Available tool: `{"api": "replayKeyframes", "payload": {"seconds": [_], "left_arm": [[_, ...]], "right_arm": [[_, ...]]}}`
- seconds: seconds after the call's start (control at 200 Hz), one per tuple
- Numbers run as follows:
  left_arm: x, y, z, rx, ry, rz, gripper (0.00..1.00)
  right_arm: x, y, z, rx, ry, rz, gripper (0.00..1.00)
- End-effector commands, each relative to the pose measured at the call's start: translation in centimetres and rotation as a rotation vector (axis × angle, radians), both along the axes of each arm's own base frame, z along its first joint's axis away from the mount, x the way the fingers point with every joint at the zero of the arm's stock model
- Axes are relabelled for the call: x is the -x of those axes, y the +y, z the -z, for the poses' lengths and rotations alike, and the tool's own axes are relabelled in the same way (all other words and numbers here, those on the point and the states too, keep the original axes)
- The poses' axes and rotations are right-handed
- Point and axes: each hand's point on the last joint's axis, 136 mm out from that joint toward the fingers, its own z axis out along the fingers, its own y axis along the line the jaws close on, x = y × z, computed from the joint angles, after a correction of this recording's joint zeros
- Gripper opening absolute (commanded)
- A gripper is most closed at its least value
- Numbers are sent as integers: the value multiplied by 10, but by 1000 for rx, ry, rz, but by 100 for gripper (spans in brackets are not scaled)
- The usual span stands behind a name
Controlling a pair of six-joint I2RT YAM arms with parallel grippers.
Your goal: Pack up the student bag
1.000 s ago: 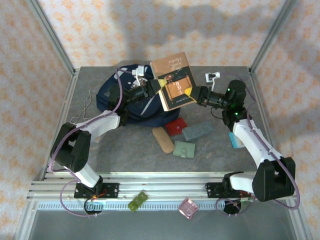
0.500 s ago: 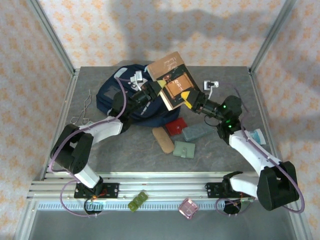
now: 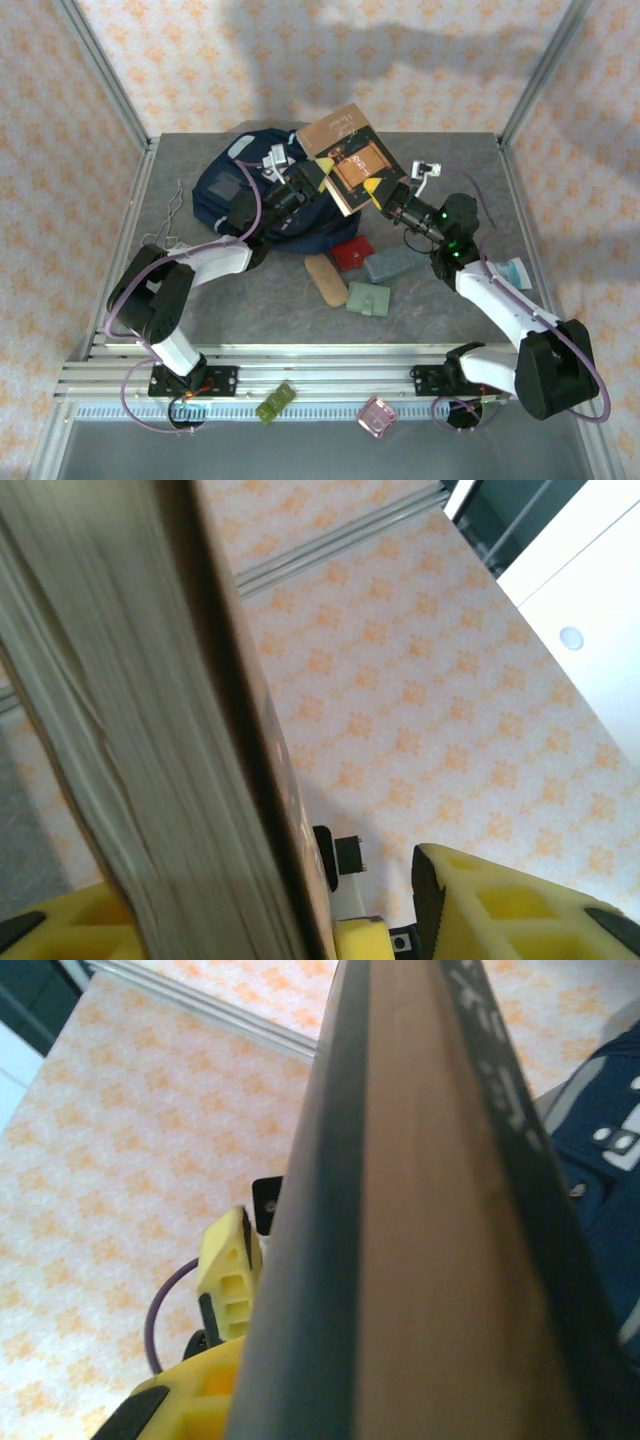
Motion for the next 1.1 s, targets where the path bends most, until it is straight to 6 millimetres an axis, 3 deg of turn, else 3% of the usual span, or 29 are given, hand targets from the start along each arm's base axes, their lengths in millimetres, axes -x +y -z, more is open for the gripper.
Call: {"api": "replayKeyframes", "payload": {"seconds": [0.0, 0.17, 0.33, 0.385, 0.49, 0.541, 0.561, 0.691, 0.866, 1.096], "left_arm": [[-6, 17, 7, -128, 6, -87, 55], [-32, 40, 72, -633, 158, -297, 69], [-53, 57, 127, -1163, 267, -418, 70], [-60, 55, 144, -1306, 290, -413, 69], [-76, 49, 166, -1518, 296, -443, 56], [-82, 46, 169, -1572, 286, -455, 57], [-86, 44, 183, -1610, 301, -447, 58], [-102, 46, 207, -1743, 324, -459, 63], [-107, 49, 236, -1869, 330, -456, 63], [-100, 48, 263, -1917, 321, -411, 49]], "right_arm": [[-6, -26, -35, 7, -127, 120, 0], [-14, -73, -29, 106, -103, 287, 0], [-17, -106, -13, 205, -55, 400, 0], [-16, -110, -9, 211, -49, 413, 0], [-14, -113, -8, 220, -51, 423, 0], [-13, -113, -7, 228, -49, 425, 0], [-12, -113, -7, 232, -48, 426, 0], [-8, -116, -6, 256, -52, 439, 0], [-6, -116, -7, 268, -56, 441, 0], [-10, -113, -4, 249, -49, 421, 0]]}}
